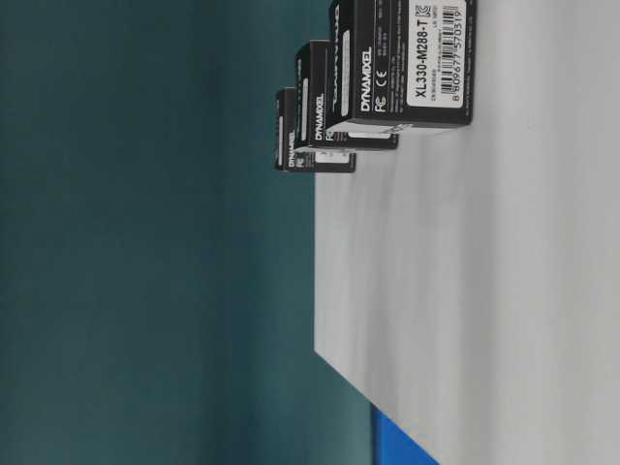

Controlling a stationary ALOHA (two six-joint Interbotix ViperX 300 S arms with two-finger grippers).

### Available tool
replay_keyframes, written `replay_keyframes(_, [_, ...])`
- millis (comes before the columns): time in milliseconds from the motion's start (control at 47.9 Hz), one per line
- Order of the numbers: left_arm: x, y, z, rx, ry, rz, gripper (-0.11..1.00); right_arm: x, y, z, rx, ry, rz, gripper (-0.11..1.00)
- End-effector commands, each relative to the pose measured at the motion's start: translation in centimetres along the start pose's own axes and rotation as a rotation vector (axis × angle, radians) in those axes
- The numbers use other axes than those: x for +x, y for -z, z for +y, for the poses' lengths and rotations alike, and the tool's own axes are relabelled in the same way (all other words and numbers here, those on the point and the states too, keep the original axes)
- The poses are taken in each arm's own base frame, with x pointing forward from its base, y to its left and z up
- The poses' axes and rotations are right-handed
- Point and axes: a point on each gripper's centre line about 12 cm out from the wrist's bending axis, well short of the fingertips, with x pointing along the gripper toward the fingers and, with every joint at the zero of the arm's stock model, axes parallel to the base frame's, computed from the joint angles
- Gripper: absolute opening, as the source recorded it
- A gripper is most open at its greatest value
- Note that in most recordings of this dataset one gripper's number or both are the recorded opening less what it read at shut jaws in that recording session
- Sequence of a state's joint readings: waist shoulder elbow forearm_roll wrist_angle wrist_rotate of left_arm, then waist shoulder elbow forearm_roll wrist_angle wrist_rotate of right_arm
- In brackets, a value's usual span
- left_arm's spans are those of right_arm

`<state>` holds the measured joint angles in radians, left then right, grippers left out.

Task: Place the box from the white plastic tray onto the white base.
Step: 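Move the right gripper over the black-and-white box in the tray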

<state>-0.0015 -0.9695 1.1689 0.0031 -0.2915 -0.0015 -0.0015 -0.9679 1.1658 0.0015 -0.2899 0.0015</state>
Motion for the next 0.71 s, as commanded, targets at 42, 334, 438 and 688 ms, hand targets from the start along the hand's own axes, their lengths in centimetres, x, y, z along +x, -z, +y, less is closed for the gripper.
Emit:
replay_keyframes(42, [0.5, -0.8, -0.4, -0.005, 0.021, 0.011, 0.12, 0.3, -0.3, 0.2, 0.048, -0.006, 0.022, 0.12])
replay_keyframes(334, [1.0, -2.4, -0.4, -0.004, 0.018, 0.055, -0.07, 0.0, 0.7, 0.7, 0.158, -0.008, 0.447, -0.03])
replay_keyframes(438, [1.1, -2.5, -0.3, -0.004, 0.015, 0.066, -0.07, -0.7, 1.0, 1.1, 0.156, -0.022, 0.606, -0.02])
replay_keyframes(688, [1.2, -2.8, -0.3, -0.004, 0.016, 0.075, -0.07, -2.3, 0.6, 3.8, 0.164, -0.152, 0.88, -0.02])
